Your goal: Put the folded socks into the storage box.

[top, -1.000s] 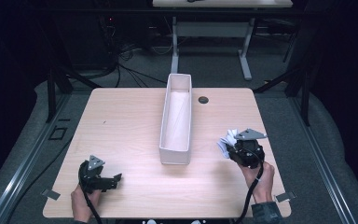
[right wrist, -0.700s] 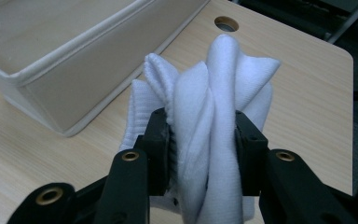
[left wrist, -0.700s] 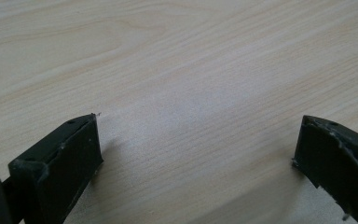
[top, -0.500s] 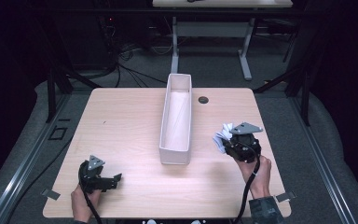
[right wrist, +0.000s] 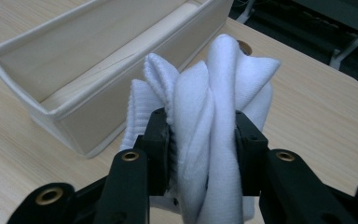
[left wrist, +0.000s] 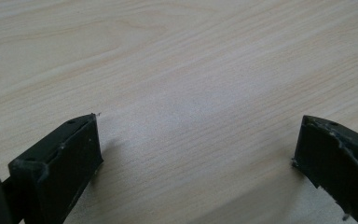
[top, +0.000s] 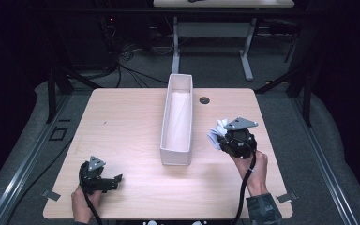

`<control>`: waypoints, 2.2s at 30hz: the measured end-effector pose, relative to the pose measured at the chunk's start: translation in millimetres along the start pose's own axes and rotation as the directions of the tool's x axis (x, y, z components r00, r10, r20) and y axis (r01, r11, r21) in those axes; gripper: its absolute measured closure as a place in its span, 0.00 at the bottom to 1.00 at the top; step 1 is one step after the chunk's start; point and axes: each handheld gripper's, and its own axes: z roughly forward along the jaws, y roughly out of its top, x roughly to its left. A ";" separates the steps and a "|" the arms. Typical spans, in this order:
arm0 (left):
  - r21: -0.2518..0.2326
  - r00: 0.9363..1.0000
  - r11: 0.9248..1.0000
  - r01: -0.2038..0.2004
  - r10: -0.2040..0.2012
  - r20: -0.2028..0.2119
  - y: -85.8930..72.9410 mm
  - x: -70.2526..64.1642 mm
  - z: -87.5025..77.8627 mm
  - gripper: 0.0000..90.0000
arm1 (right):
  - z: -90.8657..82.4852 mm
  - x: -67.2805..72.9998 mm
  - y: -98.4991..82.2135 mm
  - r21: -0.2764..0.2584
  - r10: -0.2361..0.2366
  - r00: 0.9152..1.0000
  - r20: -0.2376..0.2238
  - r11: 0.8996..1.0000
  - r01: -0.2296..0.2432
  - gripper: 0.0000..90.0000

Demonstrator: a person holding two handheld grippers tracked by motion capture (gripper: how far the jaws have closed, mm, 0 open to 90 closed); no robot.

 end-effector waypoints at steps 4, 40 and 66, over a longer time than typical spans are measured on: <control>0.000 1.000 1.000 -0.001 0.001 0.000 0.0 0.0 0.0 0.00 | -0.5 3.0 6.5 -0.005 -0.011 1.000 -0.001 1.000 0.011 0.71; 0.001 1.000 1.000 -0.001 0.001 0.000 0.0 -0.1 -0.1 0.00 | 5.5 24.6 40.3 -0.023 -0.078 0.996 -0.045 0.997 0.077 0.70; 0.001 1.000 1.000 -0.001 0.001 0.000 0.0 0.0 -0.1 0.00 | 17.4 44.3 62.8 -0.023 -0.122 0.989 -0.082 0.992 0.121 0.70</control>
